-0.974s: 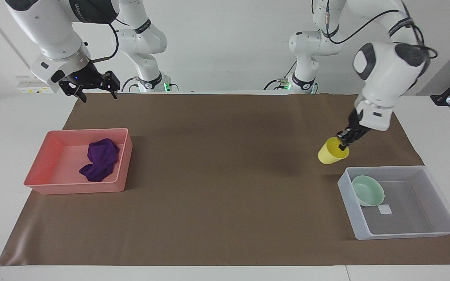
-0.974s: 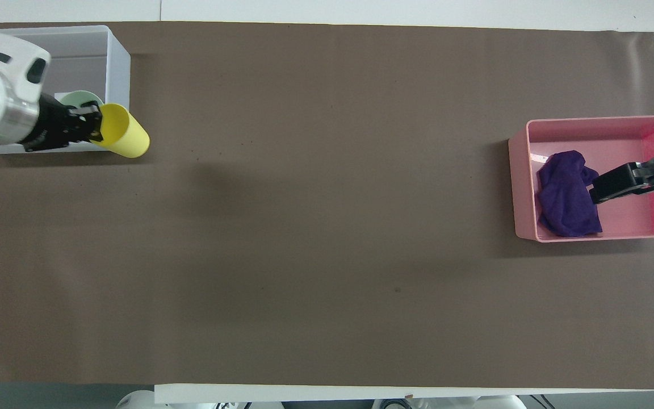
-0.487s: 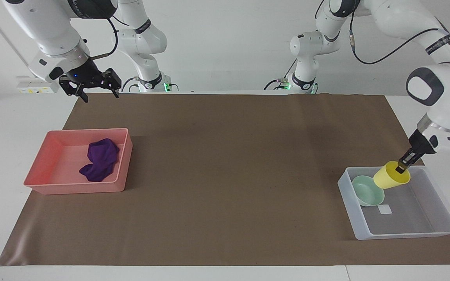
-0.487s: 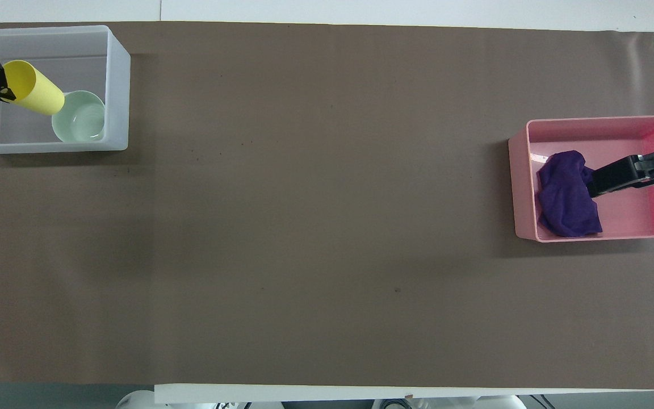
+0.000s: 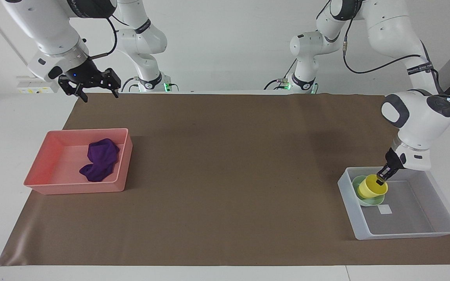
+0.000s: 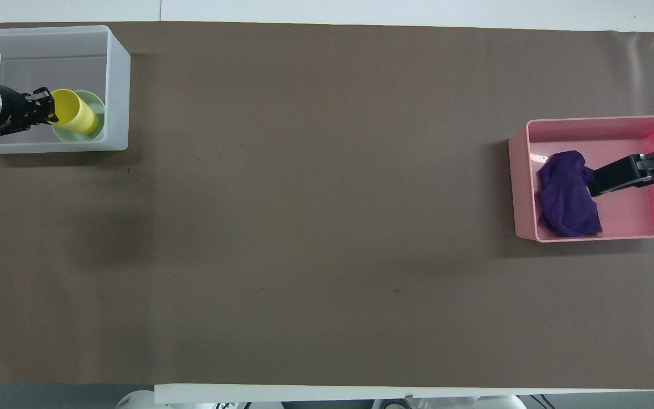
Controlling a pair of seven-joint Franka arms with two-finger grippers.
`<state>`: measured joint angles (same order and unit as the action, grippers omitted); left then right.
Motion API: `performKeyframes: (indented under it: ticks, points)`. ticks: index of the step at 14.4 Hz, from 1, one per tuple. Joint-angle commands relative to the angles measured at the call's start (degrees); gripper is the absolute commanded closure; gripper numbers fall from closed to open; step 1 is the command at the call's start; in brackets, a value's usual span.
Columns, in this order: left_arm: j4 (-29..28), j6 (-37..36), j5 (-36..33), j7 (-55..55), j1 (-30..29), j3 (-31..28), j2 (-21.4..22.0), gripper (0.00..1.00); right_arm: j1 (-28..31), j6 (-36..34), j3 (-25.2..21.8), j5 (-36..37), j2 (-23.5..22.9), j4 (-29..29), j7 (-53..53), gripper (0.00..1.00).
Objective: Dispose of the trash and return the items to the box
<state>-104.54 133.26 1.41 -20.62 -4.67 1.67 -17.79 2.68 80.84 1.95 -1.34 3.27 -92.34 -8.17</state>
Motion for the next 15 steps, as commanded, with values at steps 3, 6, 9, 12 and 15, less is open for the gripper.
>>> performKeyframes:
  ticks: [3, 6, 9, 12, 15]
  points:
    - [14.93, -22.78, -1.06, 0.59, 0.89, 0.17, 3.11, 0.0, 0.75, -0.16, 0.16, -1.04, 0.33, -0.65, -0.79, 0.0]
    - [19.73, -35.51, -1.06, 2.5, 2.12, 0.61, 8.35, 0.0, 0.75, 0.11, 0.07, -1.04, 0.51, -1.17, -1.14, 0.0]
    - [13.6, -44.72, -1.15, 9.17, 5.11, 0.7, 19.33, 0.0, 0.75, 0.11, -0.11, -1.04, 0.77, -1.53, -1.32, 0.0]
    - [15.14, -46.42, -5.28, 20.07, 5.46, 0.7, 20.61, 0.0, 0.84, 0.46, -0.11, -1.04, 0.86, -1.79, -2.11, 0.0]
    - [14.72, -46.43, -4.93, 20.01, 5.55, 0.79, 20.87, 0.0, 1.19, 0.46, -0.19, -1.04, 0.86, -1.97, -2.11, 0.0]
